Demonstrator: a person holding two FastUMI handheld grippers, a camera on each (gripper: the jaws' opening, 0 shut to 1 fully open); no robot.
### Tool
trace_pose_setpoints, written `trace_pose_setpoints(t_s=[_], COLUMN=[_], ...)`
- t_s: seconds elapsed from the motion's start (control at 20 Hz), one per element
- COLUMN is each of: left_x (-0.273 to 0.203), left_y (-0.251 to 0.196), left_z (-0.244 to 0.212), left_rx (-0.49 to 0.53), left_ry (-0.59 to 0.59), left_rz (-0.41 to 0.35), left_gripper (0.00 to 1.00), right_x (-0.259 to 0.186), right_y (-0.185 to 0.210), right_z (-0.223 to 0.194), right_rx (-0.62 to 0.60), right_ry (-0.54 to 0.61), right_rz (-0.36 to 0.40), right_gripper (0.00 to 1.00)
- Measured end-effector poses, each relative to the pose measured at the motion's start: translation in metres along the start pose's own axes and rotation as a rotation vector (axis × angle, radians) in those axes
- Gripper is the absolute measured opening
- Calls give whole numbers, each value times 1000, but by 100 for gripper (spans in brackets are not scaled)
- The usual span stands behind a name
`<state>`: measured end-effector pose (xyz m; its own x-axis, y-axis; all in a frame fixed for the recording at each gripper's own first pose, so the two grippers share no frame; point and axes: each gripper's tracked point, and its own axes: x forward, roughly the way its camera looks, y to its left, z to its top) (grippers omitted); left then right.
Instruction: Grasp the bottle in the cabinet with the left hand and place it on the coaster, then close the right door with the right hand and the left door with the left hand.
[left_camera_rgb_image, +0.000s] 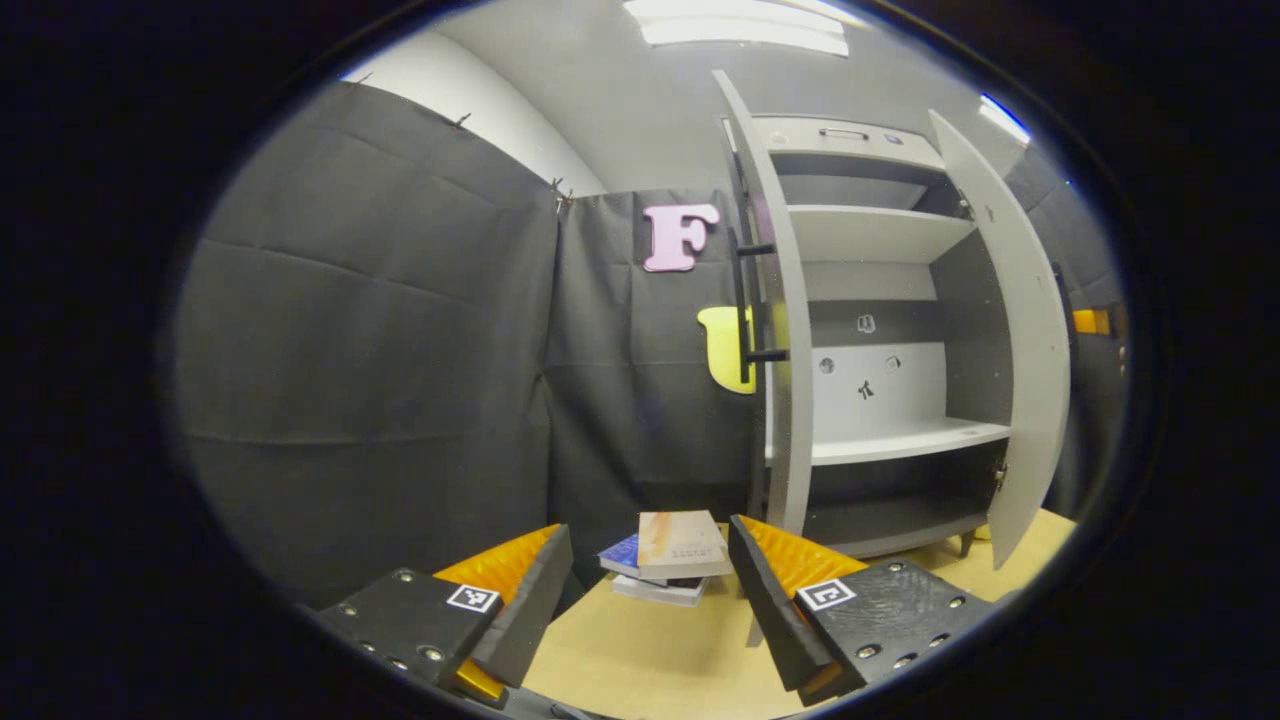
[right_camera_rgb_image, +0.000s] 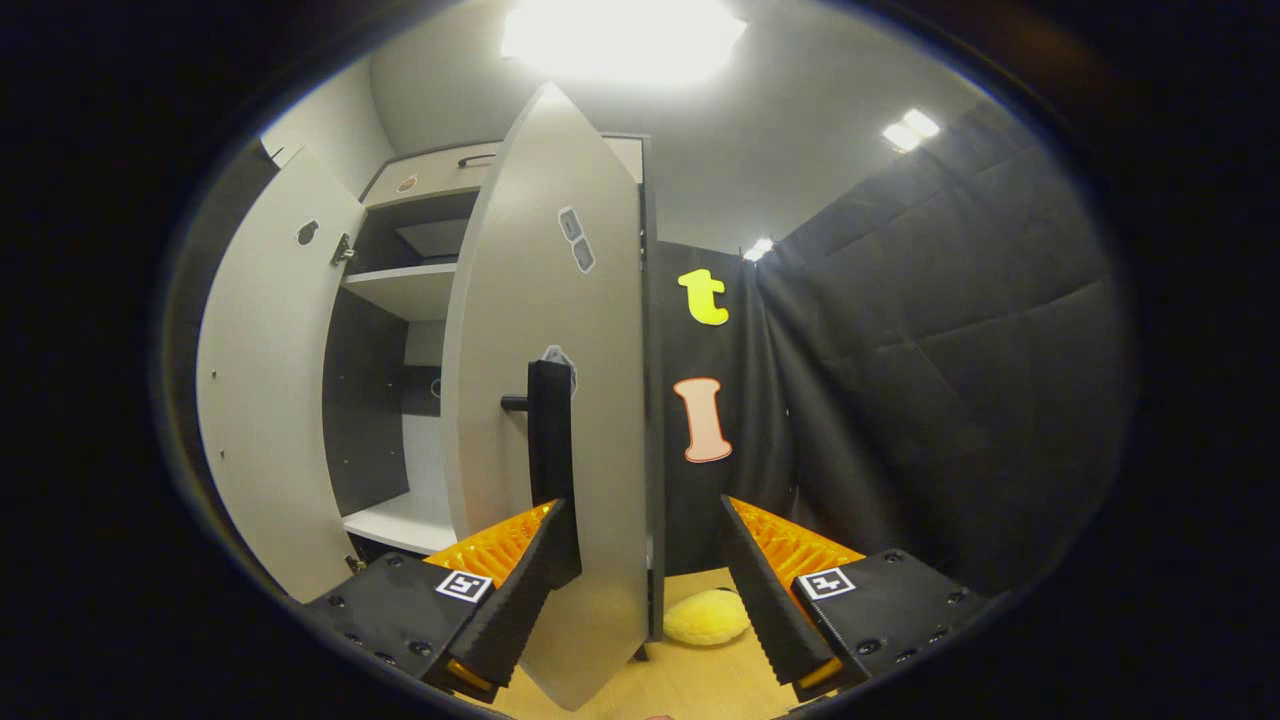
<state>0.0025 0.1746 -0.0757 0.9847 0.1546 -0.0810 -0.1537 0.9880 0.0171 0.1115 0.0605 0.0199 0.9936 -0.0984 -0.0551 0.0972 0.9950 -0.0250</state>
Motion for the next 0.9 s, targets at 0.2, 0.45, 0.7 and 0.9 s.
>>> trace_pose_setpoints(t_s=[0.2,0.45,0.7,0.9], left_x=[-4,-4,15,47], left_y=[15,19,3,-5], left_z=[-5,-7,9,42], left_rx=[8,13,0,-35], left_ry=[10,22,22,-1], left_rz=[14,14,-30,-54], left_gripper=[92,92,86,99], right_x=[15,29,24,10], right_y=[33,64,63,49], right_z=[2,-12,-25,-33], right_rx=[1,1,5,19], right_ry=[-17,17,36,33], right_rz=[45,107,124,126], right_gripper=[95,95,95,95])
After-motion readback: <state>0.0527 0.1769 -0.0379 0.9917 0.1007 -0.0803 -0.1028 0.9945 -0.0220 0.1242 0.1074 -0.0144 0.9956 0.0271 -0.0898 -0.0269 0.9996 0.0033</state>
